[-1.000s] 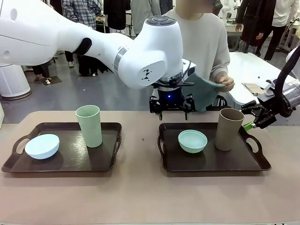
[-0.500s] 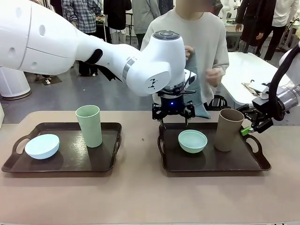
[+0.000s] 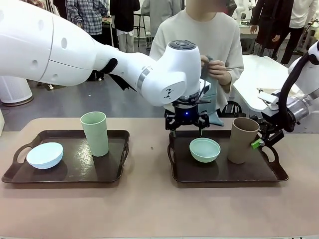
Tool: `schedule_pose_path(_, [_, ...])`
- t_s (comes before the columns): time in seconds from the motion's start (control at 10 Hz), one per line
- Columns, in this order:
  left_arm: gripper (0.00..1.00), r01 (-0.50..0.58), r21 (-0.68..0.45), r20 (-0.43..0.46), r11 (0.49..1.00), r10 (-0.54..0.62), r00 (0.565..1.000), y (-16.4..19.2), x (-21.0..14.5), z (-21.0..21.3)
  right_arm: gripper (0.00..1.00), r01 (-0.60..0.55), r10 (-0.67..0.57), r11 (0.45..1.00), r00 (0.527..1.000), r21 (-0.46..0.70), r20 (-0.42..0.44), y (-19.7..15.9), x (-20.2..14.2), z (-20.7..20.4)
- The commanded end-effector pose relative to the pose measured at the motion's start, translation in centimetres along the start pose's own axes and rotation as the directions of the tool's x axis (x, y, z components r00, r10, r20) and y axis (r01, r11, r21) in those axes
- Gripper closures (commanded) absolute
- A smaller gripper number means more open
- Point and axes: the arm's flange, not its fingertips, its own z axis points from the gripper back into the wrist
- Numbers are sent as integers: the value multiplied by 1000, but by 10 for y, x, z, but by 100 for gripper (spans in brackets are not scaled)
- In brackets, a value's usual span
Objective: Set up a tray with a mat and arrange the tableware.
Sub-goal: Pick up the Picnic Bowl and Reusable plastic cup from the Handle tray in front of the human's position and hold them in the air.
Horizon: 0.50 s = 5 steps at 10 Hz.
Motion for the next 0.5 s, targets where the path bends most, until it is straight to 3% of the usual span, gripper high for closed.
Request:
schedule_pose_path(0.0, [0,-24,30,10,999,24,1000,-10,1,-5,0,-19,20,1000,1000,-8,13,-14,-8,-11])
schedule_pose_path(0.4, [0,-24,37,-10,999,25,1000,-12,1,-20,0,27,-26,999,999,20,-28,-29,-12,-29])
